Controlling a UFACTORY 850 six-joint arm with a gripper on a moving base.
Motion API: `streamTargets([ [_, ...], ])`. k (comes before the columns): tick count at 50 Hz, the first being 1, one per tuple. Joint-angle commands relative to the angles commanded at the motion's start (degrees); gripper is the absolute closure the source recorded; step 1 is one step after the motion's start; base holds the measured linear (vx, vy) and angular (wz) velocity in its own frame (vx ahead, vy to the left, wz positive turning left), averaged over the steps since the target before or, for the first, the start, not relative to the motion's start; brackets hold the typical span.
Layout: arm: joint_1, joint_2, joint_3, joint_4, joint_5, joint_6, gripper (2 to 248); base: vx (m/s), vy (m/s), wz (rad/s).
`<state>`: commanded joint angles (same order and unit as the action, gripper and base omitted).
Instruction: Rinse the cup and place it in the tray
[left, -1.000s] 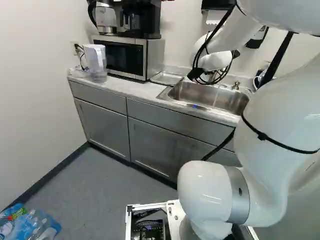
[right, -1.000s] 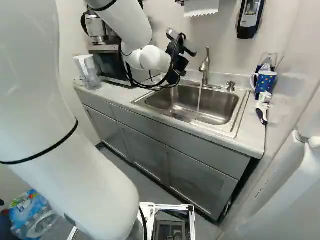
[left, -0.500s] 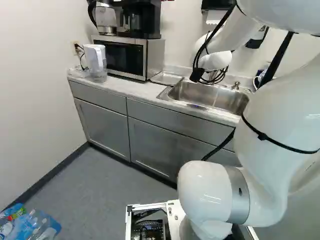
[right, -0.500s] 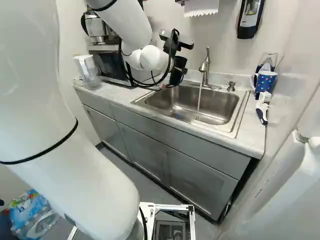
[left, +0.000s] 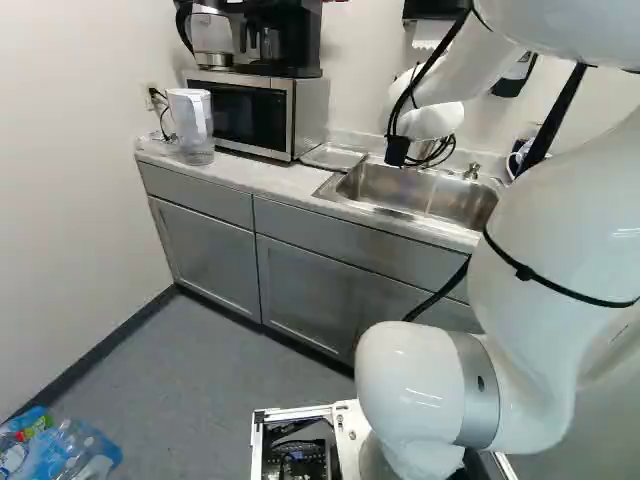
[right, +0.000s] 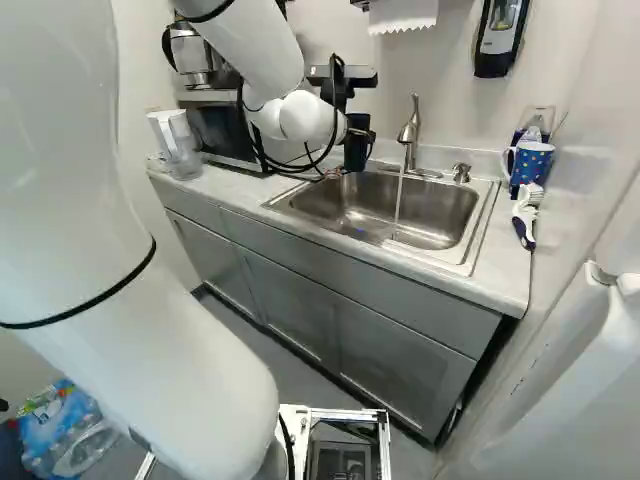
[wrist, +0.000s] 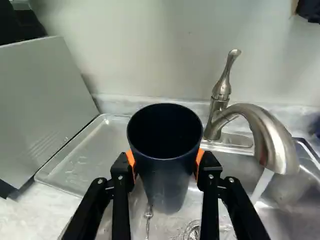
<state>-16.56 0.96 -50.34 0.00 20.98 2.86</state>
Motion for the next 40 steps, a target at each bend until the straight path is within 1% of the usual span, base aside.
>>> streamTargets([
  [15,0.2,-0.3,-0.3,0.0,0.0,0.0,124,0.000,0.000,0.000],
  [40,3.6,-4.9,-5.0,0.0,0.0,0.0,124,0.000,0.000,0.000],
])
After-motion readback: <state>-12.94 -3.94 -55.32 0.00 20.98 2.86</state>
